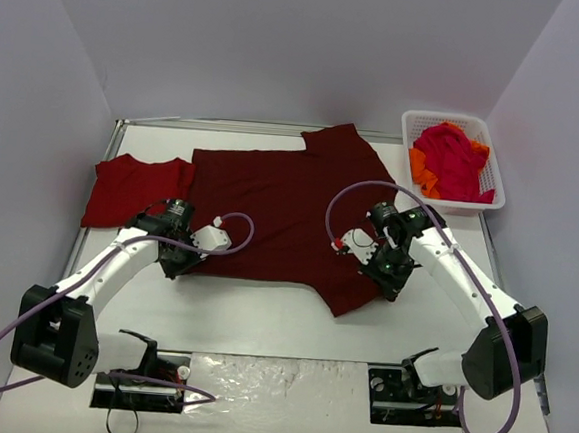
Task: Fold and stack the t-shirts
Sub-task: Grap the side of the flattened tshirt closest away from the robot with both arms, then fold the flattened tshirt in 1/3 of the way
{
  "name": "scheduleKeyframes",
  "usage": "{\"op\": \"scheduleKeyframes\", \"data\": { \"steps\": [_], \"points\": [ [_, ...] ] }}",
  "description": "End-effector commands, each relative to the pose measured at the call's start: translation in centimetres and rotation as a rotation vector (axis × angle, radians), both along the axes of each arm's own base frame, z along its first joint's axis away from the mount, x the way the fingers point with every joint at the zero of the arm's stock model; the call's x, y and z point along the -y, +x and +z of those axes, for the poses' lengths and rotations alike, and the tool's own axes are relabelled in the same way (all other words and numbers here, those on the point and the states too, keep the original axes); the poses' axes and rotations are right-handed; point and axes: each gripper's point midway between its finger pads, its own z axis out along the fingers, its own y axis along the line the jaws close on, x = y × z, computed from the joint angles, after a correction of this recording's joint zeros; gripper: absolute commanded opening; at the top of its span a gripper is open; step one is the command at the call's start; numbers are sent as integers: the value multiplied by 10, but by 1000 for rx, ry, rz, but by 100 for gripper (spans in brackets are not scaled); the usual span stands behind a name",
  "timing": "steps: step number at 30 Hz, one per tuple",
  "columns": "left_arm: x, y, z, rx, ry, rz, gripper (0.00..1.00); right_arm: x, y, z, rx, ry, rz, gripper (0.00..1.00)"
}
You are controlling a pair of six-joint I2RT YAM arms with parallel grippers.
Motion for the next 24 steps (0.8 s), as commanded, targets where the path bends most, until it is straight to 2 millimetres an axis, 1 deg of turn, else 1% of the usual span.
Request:
{"op": "scheduleKeyframes", "data": {
  "steps": [1,2,4,8,12,13,16,24],
  "points": [
    [-1,17,15,92,-8,40,2,5,26,21,127,21,-53,0],
    [1,18,16,94,-16,42,2,4,31,20,136,30,-62,0],
    [5,22,19,110,-37,55,2,1,33,18,132,44,-68,0],
    [10,27,19,137,-69,58,2,-5,42,6,129,53,-93,0],
    [15,30,19,132,-89,52,2,-7,42,-1,128,63,-122,0],
    [16,33,21,138,-90,50,2,-7,42,-1,131,64,-131,0],
    [16,37,21,130,-86,51,2,-6,40,3,156,68,-142,0],
    [14,41,19,152,-76,77,2,1,51,18,237,48,-156,0]
  ]
}}
